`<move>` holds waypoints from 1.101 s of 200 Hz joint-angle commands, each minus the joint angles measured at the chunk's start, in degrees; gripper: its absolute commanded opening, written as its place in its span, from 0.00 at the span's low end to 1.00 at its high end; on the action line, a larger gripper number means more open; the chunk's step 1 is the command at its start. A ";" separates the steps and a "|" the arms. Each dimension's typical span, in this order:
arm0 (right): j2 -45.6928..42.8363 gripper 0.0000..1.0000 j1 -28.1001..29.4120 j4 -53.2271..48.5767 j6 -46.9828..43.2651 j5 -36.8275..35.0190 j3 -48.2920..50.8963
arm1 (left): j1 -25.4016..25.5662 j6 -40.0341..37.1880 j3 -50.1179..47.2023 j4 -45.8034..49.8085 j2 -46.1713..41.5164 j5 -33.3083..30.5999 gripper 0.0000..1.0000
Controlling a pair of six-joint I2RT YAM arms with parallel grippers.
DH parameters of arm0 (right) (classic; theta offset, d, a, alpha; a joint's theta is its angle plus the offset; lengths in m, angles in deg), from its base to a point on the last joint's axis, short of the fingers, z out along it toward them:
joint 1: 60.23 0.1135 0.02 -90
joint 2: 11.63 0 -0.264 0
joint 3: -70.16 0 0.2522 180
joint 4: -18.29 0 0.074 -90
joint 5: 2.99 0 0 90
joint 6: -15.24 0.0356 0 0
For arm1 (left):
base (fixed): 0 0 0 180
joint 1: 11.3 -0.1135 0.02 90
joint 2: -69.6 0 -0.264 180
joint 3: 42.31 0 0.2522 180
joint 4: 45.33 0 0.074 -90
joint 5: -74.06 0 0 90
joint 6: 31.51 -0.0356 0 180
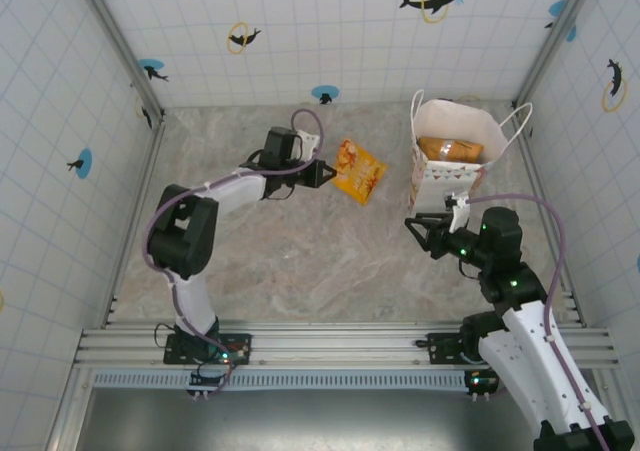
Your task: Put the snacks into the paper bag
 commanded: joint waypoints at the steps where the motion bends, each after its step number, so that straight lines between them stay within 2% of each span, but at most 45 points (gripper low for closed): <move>1: -0.06 0.41 0.30 3.34 -0.21 1.12 0.91 | 0.26 -10.94 -3.15 6.67 -6.21 3.55 0.00; 33: 0.84 0.43 0.51 5.42 -0.77 2.73 1.00 | 1.15 -23.17 -4.81 17.34 -13.70 4.88 0.00; 64: 0.63 0.46 2.15 10.62 -1.48 4.06 2.17 | 2.68 -32.99 -8.11 23.05 -21.15 6.56 0.00; 114: 4.95 0.49 9.28 9.45 -5.44 3.98 0.60 | 3.12 -47.01 -10.21 33.65 -26.45 16.75 0.00; 166: 11.61 0.59 19.76 5.93 -11.91 -2.67 -2.49 | 4.09 -54.88 -10.11 38.98 -28.55 18.09 0.00; 220: 17.16 0.59 22.26 5.54 -12.58 -0.84 -4.40 | 4.60 -57.20 -10.02 39.04 -29.41 19.54 0.00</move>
